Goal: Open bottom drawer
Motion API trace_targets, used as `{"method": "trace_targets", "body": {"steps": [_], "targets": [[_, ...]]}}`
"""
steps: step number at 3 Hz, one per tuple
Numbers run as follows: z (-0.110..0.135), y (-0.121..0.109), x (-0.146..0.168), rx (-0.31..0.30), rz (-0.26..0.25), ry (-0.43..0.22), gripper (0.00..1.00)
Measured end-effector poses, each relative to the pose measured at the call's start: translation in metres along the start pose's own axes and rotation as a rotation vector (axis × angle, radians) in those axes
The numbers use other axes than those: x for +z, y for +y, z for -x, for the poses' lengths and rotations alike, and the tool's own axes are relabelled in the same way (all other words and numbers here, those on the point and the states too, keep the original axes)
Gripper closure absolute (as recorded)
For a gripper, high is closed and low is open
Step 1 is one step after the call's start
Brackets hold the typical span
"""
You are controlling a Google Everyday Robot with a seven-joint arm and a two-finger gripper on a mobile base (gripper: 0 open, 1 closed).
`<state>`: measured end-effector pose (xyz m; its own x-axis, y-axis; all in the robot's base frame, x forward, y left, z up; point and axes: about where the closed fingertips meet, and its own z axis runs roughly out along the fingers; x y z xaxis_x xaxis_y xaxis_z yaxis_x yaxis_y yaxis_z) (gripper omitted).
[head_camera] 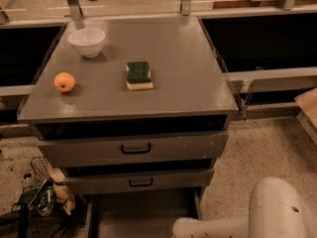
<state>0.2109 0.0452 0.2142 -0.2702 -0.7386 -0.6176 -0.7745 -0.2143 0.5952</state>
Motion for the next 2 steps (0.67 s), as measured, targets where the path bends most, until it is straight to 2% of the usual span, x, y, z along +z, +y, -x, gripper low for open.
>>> {"method": "trace_targets", "body": {"steps": [1, 2], "targets": [[-0.0056, 0.0115, 0.0048, -0.045, 0.058, -0.01, 0.0], [-0.0056, 0.0115, 0.0048, -0.045, 0.058, -0.01, 0.0]]}}
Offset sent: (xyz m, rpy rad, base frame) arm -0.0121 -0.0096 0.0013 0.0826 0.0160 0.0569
